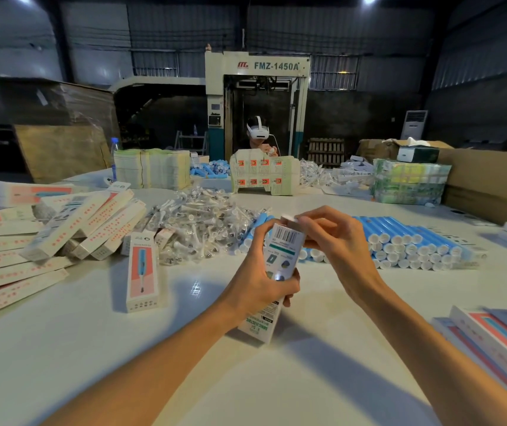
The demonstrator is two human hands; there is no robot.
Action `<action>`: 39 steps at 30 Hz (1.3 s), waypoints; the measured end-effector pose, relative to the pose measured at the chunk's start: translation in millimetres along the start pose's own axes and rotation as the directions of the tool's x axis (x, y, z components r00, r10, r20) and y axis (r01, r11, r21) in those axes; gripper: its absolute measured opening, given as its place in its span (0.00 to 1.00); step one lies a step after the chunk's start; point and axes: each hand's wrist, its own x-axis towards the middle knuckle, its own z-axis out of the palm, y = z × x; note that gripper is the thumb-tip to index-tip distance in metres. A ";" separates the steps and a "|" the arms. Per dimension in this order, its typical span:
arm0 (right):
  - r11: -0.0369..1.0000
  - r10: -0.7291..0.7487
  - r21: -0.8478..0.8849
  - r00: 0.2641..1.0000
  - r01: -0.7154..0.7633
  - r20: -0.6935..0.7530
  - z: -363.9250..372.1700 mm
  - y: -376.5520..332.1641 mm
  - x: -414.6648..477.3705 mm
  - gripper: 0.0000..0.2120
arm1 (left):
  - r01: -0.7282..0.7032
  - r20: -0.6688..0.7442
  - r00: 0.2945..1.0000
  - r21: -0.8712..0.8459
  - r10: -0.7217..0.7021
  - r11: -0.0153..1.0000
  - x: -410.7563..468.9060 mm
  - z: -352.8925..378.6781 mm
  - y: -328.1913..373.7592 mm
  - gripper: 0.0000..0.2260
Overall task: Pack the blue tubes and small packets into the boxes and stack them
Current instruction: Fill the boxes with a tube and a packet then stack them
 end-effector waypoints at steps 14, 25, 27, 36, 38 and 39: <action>0.967 0.170 0.179 0.983 -0.180 0.069 -6.2 -5.8 -0.7 0.06 | 0.013 -0.070 0.998 0.059 -0.009 0.998 -0.2 -0.1 -1.0 0.46; 0.960 0.205 0.185 0.977 -0.211 0.055 -2.7 -4.3 -2.8 0.06 | 0.016 -0.054 0.998 0.033 -0.014 0.999 0.5 -1.9 -1.1 0.49; 0.960 0.203 0.185 0.977 -0.211 0.061 -3.2 -4.6 -2.4 0.07 | 0.015 -0.048 0.999 0.037 -0.014 0.999 0.2 -2.5 -0.8 0.50; 0.996 0.066 0.045 0.983 -0.074 0.169 2.4 -2.7 -6.8 0.10 | 0.038 -0.091 0.995 0.027 -0.036 0.999 0.7 -4.7 -2.4 0.44; 0.997 0.065 0.036 0.986 -0.071 0.155 6.3 0.4 -8.2 0.11 | 0.042 -0.099 0.994 0.009 -0.041 0.999 1.7 -4.6 -4.5 0.44; 0.998 0.055 0.036 0.990 -0.060 0.131 9.4 2.4 -9.4 0.12 | 0.043 -0.105 0.994 -0.001 -0.043 0.999 2.5 -4.5 -5.4 0.44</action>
